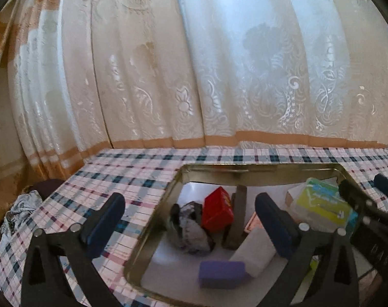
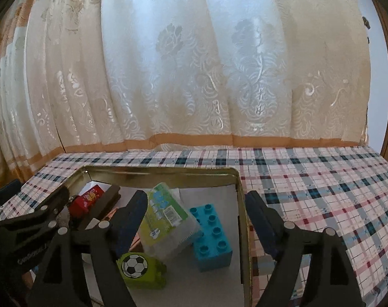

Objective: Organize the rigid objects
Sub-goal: 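Withdraw both open tools from above the tray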

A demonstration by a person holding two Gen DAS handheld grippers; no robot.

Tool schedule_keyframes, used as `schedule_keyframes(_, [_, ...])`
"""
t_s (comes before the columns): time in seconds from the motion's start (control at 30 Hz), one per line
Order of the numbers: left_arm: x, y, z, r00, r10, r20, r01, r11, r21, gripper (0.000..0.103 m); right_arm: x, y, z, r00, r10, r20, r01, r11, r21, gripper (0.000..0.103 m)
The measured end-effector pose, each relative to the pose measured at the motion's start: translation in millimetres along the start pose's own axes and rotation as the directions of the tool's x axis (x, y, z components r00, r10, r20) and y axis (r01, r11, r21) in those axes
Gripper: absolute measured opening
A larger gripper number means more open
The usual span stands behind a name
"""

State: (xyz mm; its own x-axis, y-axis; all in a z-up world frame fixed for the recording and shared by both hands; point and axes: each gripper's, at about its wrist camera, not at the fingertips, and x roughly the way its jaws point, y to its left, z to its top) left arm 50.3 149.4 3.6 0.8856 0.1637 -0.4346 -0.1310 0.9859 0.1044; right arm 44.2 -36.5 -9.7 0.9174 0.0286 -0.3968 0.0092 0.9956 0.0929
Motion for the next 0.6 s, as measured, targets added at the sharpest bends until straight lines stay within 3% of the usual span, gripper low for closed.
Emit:
schedule_keyframes(0.13, [-3, 4, -1, 0.999, -0.032, 0.003, 0.032, 0.999, -0.016, 0.103, -14, 0, -1, 0.998, -0.012, 0.065, 0.012, 1.000, 0.006, 0.081])
schedule_keyframes(0.6, [-21, -11, -11, 0.995, -0.073, 0.065, 0.071, 0.997, 0.030, 0.103, -42, 6, -11, 0.990, -0.059, 0.132, 0.058, 0.998, 0.008, 0.081])
